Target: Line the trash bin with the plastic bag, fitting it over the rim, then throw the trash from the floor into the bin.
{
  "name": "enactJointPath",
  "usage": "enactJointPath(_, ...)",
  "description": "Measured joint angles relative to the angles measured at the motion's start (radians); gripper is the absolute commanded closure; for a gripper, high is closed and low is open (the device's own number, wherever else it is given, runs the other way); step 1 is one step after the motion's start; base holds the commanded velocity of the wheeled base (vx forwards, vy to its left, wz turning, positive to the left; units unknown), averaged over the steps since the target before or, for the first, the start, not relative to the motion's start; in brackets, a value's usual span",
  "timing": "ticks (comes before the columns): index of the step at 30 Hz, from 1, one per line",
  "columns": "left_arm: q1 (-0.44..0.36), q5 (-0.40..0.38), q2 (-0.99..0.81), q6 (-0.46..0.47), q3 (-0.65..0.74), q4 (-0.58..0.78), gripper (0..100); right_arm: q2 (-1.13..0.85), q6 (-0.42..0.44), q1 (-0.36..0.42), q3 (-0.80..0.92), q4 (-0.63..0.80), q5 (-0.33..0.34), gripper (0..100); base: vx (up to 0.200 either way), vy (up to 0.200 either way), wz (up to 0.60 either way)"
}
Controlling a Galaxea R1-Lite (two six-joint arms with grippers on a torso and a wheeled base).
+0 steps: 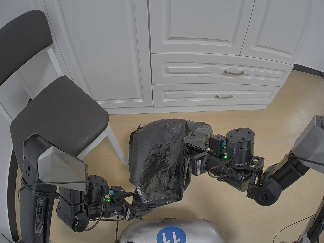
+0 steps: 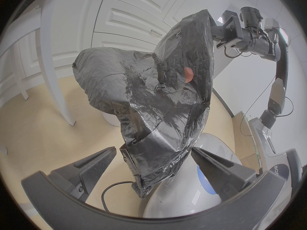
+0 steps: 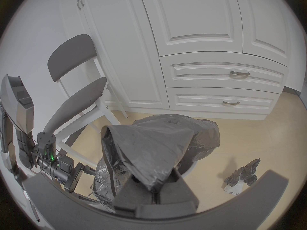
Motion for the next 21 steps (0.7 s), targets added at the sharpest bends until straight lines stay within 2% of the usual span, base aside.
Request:
enactJointPath(3, 0.003, -0.009, 0.006, 0.000, -0.002, -0.001, 0, -0.001, 0.000, -0.001, 0.000, 0.000, 0.000, 100, 0.000, 0.000, 0.00)
enactJointPath(4, 0.003, -0.010, 0.006, 0.000, -0.003, -0.001, 100, -0.001, 0.000, -0.001, 0.000, 0.000, 0.000, 100, 0.000, 0.000, 0.00)
enactJointPath(17, 0.002, -0.023, -0.096, -0.005, 0.042, -0.001, 100, -0.009, 0.000, 0.001, 0.002, 0.000, -0.011, 100, 0.000, 0.000, 0.00)
enactJointPath(21, -0.004, -0.024, -0.124, -0.033, 0.036, -0.001, 100, -0.009, 0.000, 0.013, 0.002, 0.000, -0.023, 100, 0.000, 0.000, 0.00)
